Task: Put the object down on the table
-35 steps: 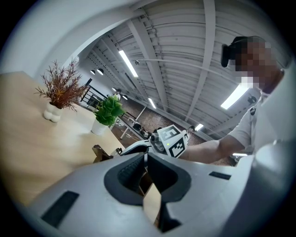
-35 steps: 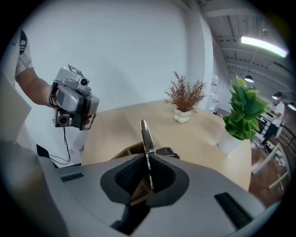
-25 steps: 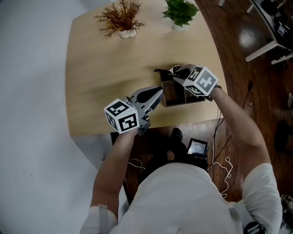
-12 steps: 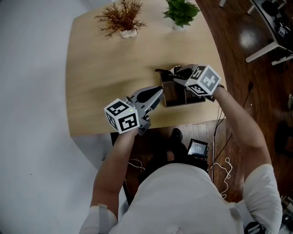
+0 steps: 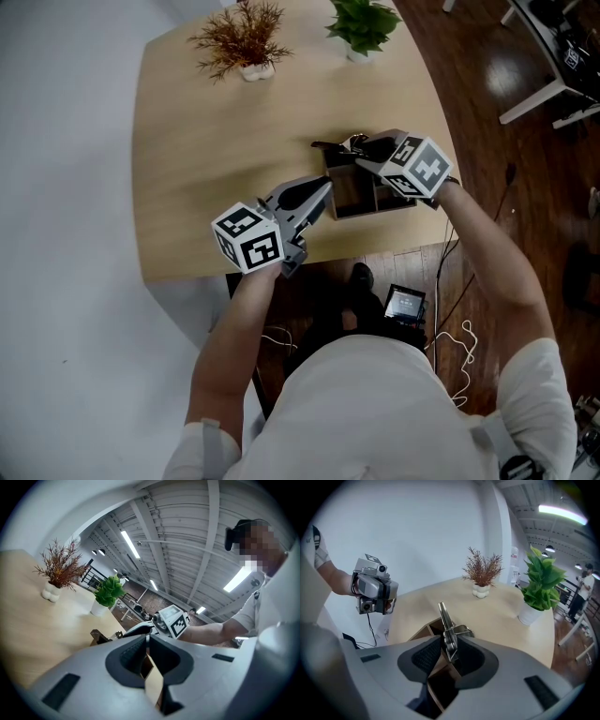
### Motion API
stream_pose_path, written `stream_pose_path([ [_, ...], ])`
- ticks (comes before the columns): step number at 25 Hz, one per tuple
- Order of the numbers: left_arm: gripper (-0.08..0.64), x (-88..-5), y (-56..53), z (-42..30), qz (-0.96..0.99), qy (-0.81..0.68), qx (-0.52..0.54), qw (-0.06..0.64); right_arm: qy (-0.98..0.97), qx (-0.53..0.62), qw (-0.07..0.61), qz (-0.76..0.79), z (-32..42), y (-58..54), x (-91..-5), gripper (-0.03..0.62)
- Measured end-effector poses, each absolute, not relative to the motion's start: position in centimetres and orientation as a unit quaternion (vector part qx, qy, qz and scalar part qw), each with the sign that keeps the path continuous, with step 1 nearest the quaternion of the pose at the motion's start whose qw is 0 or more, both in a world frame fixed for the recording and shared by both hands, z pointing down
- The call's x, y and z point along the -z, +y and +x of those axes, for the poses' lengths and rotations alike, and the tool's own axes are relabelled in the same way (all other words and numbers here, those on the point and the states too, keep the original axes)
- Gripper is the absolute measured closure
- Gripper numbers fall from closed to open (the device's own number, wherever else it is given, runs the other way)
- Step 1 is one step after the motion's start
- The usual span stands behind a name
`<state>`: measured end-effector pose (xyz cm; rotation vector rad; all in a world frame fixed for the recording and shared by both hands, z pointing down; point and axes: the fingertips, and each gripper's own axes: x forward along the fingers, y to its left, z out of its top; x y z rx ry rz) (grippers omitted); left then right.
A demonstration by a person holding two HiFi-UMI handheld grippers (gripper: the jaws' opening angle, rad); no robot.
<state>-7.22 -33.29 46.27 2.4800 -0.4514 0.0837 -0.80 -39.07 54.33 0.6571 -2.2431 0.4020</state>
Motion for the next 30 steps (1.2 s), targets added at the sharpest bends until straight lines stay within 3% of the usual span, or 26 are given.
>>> stream_pose_path([
  [28,0.558,-43.6,-31.3,-5.8,0.945,-0.177,-0.028,0.272,-0.868,-0.144,0.320,0.352,2.4,-36.8,-49.1,0.511],
  [30,0.558,-43.4,-31.0,-5.7,0.946,-0.177,-0.028,0.270,-0.867,-0.142,0.315,0.359,2.6,-36.3,-48.7,0.555],
])
